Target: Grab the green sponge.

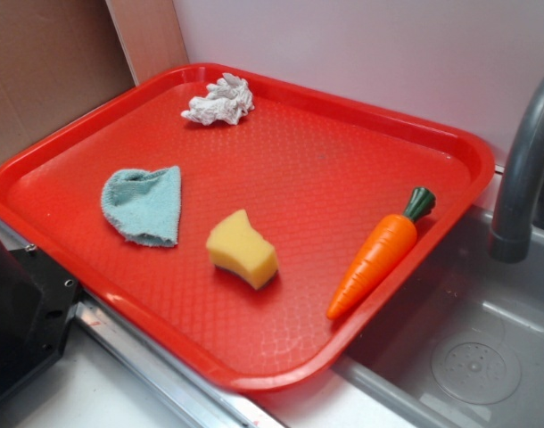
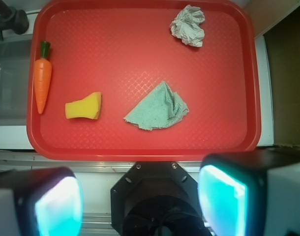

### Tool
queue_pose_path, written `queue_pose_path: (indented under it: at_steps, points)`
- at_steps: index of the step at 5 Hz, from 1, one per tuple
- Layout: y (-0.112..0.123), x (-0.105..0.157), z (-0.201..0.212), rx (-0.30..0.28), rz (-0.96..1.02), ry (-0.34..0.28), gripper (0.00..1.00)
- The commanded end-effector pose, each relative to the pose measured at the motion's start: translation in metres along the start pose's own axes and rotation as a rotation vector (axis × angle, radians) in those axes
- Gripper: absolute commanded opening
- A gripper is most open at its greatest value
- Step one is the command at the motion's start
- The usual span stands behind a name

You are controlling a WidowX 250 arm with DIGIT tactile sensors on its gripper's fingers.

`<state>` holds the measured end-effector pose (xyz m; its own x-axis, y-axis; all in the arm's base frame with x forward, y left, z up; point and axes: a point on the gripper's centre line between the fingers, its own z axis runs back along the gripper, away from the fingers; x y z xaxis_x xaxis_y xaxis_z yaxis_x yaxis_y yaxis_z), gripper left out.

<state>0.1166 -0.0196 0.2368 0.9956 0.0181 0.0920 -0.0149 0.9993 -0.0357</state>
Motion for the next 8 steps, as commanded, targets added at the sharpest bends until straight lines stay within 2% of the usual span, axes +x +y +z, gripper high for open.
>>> queue_pose_path:
  at_steps: [1,3,4,5,6,7,8]
  points:
    - [0.0,0.0,0.0,0.0,0.0,0.0,1.0]
    - [-0.027,0.035,-0.02,0.019,-0.505,-0.07,1.0]
    - [-0.04,0.05,-0.036,-0.044,-0.75,-0.091,1.0]
    - [-0.056,0.058,-0.054,-0.104,-0.992,-0.039,1.0]
    - [-0.065,0.055,-0.068,-0.145,-1.239,-0.023,1.0]
    - [-0.071,0.044,-0.079,-0.117,-1.492,-0.029,1.0]
    - [-0.075,0.038,-0.088,-0.065,-1.418,-0.077,1.0]
